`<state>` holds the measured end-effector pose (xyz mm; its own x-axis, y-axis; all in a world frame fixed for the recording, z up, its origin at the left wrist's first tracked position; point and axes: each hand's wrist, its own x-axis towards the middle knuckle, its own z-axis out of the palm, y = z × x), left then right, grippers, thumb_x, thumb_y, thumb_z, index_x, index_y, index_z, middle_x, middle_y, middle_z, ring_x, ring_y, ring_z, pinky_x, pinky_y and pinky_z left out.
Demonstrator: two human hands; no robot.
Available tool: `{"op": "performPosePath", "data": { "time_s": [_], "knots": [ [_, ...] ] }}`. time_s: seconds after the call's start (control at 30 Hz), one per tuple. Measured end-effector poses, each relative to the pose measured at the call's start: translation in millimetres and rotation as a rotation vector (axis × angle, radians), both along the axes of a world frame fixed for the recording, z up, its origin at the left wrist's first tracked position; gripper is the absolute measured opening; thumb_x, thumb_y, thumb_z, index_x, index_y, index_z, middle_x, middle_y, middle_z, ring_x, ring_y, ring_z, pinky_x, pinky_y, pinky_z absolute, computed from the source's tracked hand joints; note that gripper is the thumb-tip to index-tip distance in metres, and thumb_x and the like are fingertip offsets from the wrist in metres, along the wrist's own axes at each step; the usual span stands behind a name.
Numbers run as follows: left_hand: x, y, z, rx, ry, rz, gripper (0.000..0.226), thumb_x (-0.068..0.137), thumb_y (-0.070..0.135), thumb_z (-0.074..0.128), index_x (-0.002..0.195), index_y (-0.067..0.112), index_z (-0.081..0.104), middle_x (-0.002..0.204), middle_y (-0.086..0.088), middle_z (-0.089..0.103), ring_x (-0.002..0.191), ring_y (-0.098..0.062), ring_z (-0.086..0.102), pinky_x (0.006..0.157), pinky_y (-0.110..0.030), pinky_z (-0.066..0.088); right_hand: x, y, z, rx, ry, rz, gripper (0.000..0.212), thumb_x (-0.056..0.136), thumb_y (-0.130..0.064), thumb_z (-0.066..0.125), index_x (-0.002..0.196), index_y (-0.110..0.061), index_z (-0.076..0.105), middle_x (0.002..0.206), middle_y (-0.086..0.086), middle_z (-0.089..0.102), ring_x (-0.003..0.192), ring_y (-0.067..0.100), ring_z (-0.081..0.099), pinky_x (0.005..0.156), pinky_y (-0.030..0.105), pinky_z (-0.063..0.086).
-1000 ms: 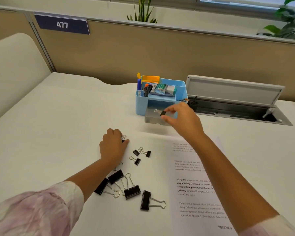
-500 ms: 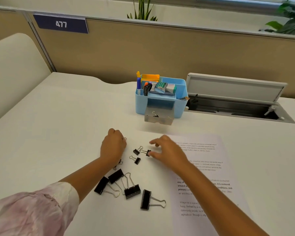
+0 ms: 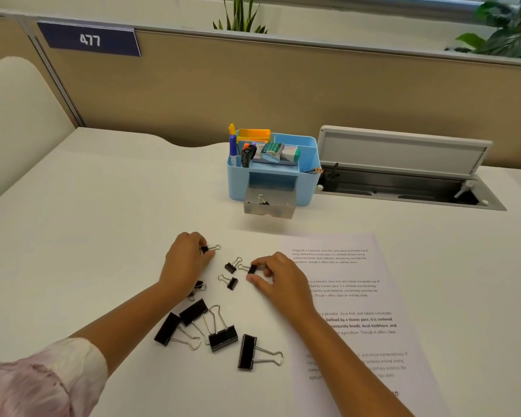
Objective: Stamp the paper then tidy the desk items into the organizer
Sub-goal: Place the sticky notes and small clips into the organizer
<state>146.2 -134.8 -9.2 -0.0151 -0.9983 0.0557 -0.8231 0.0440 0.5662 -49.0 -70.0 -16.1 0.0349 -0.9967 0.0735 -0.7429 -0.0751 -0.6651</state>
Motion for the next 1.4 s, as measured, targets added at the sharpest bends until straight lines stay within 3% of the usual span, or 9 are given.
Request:
{"op": "performPosePath", "data": {
  "time_s": [0.13,0.37,0.57,0.73,0.83,0.97,1.13,1.4],
  "knots": [
    [-0.9,-4.0,9.2,-0.017,-0.021,-0.070,0.031,0.085,0.024,0.062,0.111,0.009,0.055,0.090,-0.001,0.050,0.075,-0.013,0.047,0.069,-0.024,0.036,-0.3,1.4,0.1,-0.013,-0.003,-0.001,0.025,0.081,-0.041,0.064,0.104,-0.031,0.064,0.080,-0.018,0.044,0.076,-0.002,0.044,0.062,0.005,0.030],
    [-47.2,-28.3,69.1,-0.295,0.099,-0.154,0.037,0.084,0.029,0.063,0.114,0.012,0.053,0.091,0.001,0.052,0.076,-0.009,0.047,0.065,-0.015,0.033,-2.7,1.2,-2.4,-0.041,-0.010,0.011,0.025,0.080,-0.042,0.063,0.103,-0.033,0.063,0.079,-0.020,0.044,0.075,-0.006,0.045,0.064,0.003,0.031],
    [-78.9,-55.9,98.0,-0.248,0.121,-0.112,0.052,0.080,0.036,0.064,0.124,0.014,0.046,0.111,-0.010,0.062,0.089,-0.016,0.054,0.074,-0.024,0.041,-1.7,0.6,-2.4,-0.025,-0.010,0.013,0.026,0.080,-0.042,0.063,0.105,-0.033,0.063,0.084,-0.017,0.048,0.080,-0.002,0.047,0.064,0.005,0.033],
    [-60.1,-51.9,79.4,-0.161,0.056,-0.015,0.056,0.087,0.037,0.057,0.133,0.016,0.033,0.128,-0.010,0.056,0.107,-0.028,0.058,0.076,-0.032,0.046,-2.1,0.8,-1.7,-0.024,-0.010,0.013,0.027,0.081,-0.041,0.063,0.106,-0.032,0.063,0.084,-0.017,0.048,0.079,-0.001,0.047,0.065,0.005,0.033],
    [-34.7,-32.0,58.3,-0.080,-0.004,0.011,0.049,0.090,0.026,0.055,0.132,0.015,0.033,0.126,-0.011,0.058,0.104,-0.028,0.059,0.077,-0.035,0.046,-2.1,1.2,-0.3,-0.027,-0.019,0.014,0.026,0.081,-0.041,0.064,0.105,-0.032,0.063,0.082,-0.016,0.048,0.079,0.000,0.048,0.064,0.007,0.034],
    [-11.6,8.3,40.0,-0.044,0.110,-0.038,0.039,0.090,0.021,0.054,0.126,0.018,0.039,0.114,-0.002,0.061,0.084,-0.018,0.058,0.070,-0.030,0.043,-1.3,0.7,8.1,-0.110,-0.082,-0.051,0.025,0.080,-0.037,0.067,0.103,-0.030,0.064,0.079,-0.010,0.054,0.078,0.005,0.050,0.072,0.022,0.041],
    [0.4,56.5,21.4,0.027,0.168,-0.041,0.032,0.086,0.022,0.060,0.116,0.022,0.048,0.105,0.005,0.061,0.090,-0.012,0.055,0.073,-0.029,0.045,0.9,-15.8,40.9,-0.353,0.069,-0.087,0.027,0.080,-0.044,0.065,0.102,-0.030,0.065,0.073,-0.012,0.050,0.075,0.008,0.050,0.074,0.031,0.034],
    [-3.0,68.7,19.1,-0.090,-0.089,-0.070,0.027,0.080,0.031,0.067,0.105,0.022,0.060,0.104,0.001,0.057,0.095,-0.020,0.051,0.077,-0.031,0.038,-15.1,-73.2,96.5,-0.345,0.102,-0.297,0.041,0.081,-0.048,0.061,0.116,-0.026,0.059,0.088,-0.010,0.050,0.087,0.007,0.047,0.080,0.033,0.033]
  ]
}}
